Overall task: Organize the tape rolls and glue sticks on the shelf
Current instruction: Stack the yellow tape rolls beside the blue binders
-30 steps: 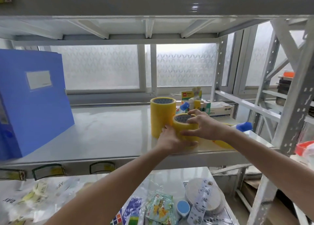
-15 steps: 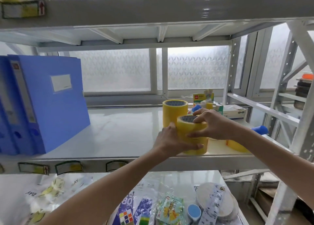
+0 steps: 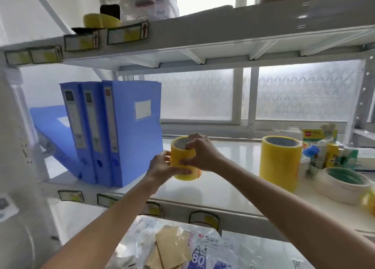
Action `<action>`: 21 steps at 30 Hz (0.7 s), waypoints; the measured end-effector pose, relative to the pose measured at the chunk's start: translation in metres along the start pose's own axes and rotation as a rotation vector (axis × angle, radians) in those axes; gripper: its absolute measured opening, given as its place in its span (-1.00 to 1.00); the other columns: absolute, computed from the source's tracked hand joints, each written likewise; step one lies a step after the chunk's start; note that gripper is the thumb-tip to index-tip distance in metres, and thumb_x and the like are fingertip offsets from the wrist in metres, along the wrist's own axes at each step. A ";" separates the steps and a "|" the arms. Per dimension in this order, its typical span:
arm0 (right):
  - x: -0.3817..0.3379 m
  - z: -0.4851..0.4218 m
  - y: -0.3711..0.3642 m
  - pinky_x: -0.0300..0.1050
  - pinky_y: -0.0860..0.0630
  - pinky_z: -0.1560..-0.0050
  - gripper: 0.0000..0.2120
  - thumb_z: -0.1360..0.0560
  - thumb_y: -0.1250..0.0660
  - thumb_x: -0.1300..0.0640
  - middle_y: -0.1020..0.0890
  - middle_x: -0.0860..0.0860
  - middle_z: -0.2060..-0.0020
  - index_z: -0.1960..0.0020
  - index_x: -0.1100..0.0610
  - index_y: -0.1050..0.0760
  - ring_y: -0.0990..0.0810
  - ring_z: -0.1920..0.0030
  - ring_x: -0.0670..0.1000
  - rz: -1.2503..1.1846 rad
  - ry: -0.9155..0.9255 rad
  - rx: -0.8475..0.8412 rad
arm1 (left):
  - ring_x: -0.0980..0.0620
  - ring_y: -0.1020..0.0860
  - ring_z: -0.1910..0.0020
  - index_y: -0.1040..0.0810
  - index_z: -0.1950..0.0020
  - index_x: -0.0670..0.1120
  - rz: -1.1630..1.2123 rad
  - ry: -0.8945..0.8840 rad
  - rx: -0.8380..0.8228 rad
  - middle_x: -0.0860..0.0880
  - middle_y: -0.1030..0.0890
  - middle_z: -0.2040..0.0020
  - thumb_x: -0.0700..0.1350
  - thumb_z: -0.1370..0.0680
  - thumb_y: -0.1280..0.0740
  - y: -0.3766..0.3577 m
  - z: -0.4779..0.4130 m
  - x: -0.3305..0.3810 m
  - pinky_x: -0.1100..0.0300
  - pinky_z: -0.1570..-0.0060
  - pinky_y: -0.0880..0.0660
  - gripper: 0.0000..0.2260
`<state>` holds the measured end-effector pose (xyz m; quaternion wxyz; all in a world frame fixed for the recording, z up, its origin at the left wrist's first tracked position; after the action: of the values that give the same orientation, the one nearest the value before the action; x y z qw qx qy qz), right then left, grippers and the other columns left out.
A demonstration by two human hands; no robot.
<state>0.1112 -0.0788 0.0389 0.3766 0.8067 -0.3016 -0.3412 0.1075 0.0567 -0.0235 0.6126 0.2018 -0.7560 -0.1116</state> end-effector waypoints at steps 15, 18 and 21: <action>0.014 -0.065 -0.109 0.09 -0.36 -0.35 -0.46 -0.44 -0.36 -0.06 -0.28 0.03 -0.42 -0.40 -0.04 -0.36 -0.07 -0.49 0.18 0.040 -0.050 -0.114 | -0.11 -0.61 -0.02 -0.55 -0.05 -0.05 -0.152 0.136 -0.001 -0.10 -0.65 0.03 0.18 -0.07 -0.48 0.009 -0.070 -0.083 -0.03 -0.05 -0.56 -0.39; 0.011 -0.061 -0.102 0.07 -0.32 -0.38 -0.41 -0.47 -0.36 -0.05 -0.25 0.08 -0.43 -0.44 0.03 -0.28 -0.09 -0.49 0.15 0.056 -0.036 -0.180 | -0.08 -0.60 -0.01 -0.56 -0.08 -0.08 -0.365 0.167 -0.134 -0.12 -0.64 -0.01 0.29 -0.11 -0.46 0.007 -0.069 -0.075 0.02 -0.05 -0.55 -0.33; 0.013 -0.045 -0.081 0.09 -0.33 -0.38 -0.35 -0.50 -0.33 -0.05 -0.22 0.13 -0.46 -0.48 0.16 -0.19 -0.12 -0.49 0.14 0.109 -0.050 -0.204 | -0.06 -0.54 -0.15 -0.44 -0.32 -0.14 -0.706 0.225 -0.172 -0.10 -0.55 -0.17 0.31 -0.18 -0.36 0.009 -0.045 -0.050 0.08 -0.11 -0.48 -0.18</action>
<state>0.1730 -0.0272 -0.0093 0.4670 0.7379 -0.3182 -0.3690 0.1585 0.0903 -0.0541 0.6303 0.4088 -0.5557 -0.3562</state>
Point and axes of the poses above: each hand's wrist, its own z-axis away from the middle knuckle, its own y-axis out of the back of the hand, x = y × z, the point moved 8 cm from there along -z, towards the middle knuckle
